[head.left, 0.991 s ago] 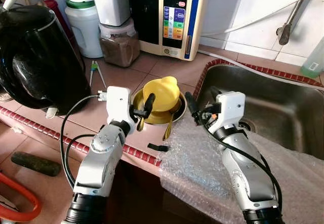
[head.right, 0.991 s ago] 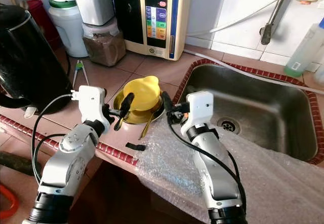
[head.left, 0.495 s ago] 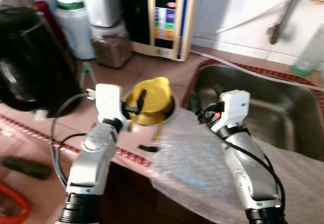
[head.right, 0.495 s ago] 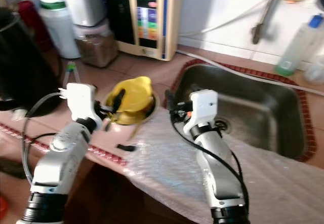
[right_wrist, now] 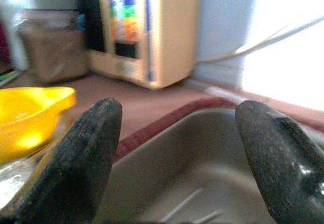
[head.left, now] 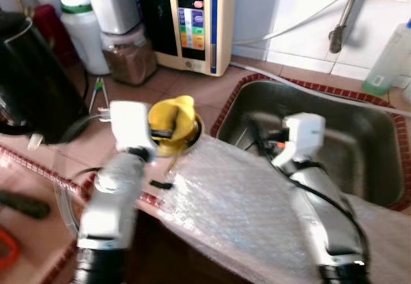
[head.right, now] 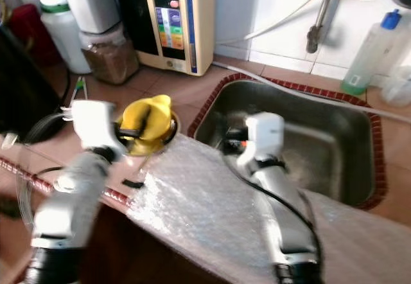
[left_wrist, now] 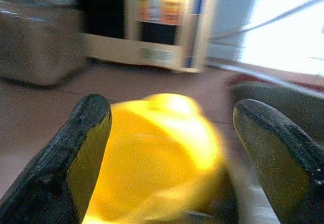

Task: Kitchen organization

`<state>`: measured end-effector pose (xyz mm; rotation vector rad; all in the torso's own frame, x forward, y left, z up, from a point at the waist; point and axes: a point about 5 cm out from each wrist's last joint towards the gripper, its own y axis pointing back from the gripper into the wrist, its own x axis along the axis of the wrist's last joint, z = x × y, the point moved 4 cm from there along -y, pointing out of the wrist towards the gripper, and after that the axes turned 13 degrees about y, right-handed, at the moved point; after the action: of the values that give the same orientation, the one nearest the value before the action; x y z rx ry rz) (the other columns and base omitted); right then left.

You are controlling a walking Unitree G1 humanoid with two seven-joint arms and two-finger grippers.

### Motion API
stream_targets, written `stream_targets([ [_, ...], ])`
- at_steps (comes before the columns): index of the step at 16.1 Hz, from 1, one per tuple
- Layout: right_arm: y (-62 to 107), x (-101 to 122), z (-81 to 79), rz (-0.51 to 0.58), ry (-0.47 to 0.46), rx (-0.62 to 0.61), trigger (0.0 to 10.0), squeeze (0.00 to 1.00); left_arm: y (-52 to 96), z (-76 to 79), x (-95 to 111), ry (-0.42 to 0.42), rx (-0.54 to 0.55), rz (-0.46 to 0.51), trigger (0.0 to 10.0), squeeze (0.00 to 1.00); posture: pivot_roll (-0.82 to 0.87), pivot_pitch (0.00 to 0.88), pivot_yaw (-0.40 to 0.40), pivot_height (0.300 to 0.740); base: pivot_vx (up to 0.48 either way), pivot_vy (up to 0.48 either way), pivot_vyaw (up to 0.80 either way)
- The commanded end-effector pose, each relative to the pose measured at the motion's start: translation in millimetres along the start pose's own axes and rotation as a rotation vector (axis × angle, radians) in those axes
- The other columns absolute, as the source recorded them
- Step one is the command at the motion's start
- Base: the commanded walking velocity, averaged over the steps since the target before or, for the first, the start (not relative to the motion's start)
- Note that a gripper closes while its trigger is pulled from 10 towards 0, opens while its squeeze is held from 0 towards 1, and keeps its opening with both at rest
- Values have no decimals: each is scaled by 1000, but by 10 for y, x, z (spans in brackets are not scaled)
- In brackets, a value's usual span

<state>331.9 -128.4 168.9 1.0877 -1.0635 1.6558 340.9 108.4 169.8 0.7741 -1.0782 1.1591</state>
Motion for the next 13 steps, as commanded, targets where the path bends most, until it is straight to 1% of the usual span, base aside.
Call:
stream_targets([
  [1, -20, 71, -48, 26, -8, 8, 10000, 0, 30, -56, 89, -20, 14, 26, 10000, 0, -32, 49, 37, 740, 0, 0, 0],
  [2, -19, 69, -52, 25, -7, 8, 10000, 0, 39, -68, 98, 4, 26, 37, 10000, 0, -30, 49, 38, 740, 0, 0, 0],
  [5, -19, 64, -52, 25, -8, 5, 10000, 0, 57, -95, 96, -1, 41, 39, 10000, 0, -24, 48, 41, 740, 0, 0, 0],
  [11, 3, 52, -58, 21, -10, 8, 10000, 0, 120, -175, -3, -17, 81, 15, 10000, 0, -21, 56, 42, 740, 0, 0, 0],
  [13, 5, 42, -57, 16, -13, 8, 10000, 0, 149, -230, -76, -49, 93, -12, 10000, 0, -18, 56, 41, 740, 0, 0, 0],
])
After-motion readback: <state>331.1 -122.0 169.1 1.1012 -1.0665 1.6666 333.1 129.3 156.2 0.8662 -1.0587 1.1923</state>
